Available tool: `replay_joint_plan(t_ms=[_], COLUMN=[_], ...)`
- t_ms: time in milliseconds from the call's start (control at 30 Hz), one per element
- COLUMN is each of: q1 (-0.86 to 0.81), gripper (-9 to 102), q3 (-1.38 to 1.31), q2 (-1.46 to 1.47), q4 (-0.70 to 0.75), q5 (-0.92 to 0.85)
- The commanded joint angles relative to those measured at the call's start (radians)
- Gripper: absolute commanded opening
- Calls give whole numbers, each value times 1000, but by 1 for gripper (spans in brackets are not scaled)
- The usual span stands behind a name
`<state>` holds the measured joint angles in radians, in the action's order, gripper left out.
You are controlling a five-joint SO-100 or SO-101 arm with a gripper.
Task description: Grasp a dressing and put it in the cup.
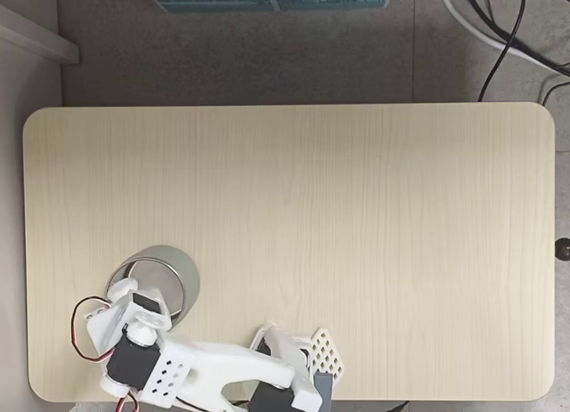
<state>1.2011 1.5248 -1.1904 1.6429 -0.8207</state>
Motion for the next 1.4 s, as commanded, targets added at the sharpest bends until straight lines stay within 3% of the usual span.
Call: replay_joint_plan(t_ms=[0,533,800,1367], q1=[3,2,2,23], gripper=[0,0,24,26], q3=[-49,-201,-204,-238], q2=[49,126,155,170], q4=[-41,-133,-103,-129], q5=[9,15,-2,25])
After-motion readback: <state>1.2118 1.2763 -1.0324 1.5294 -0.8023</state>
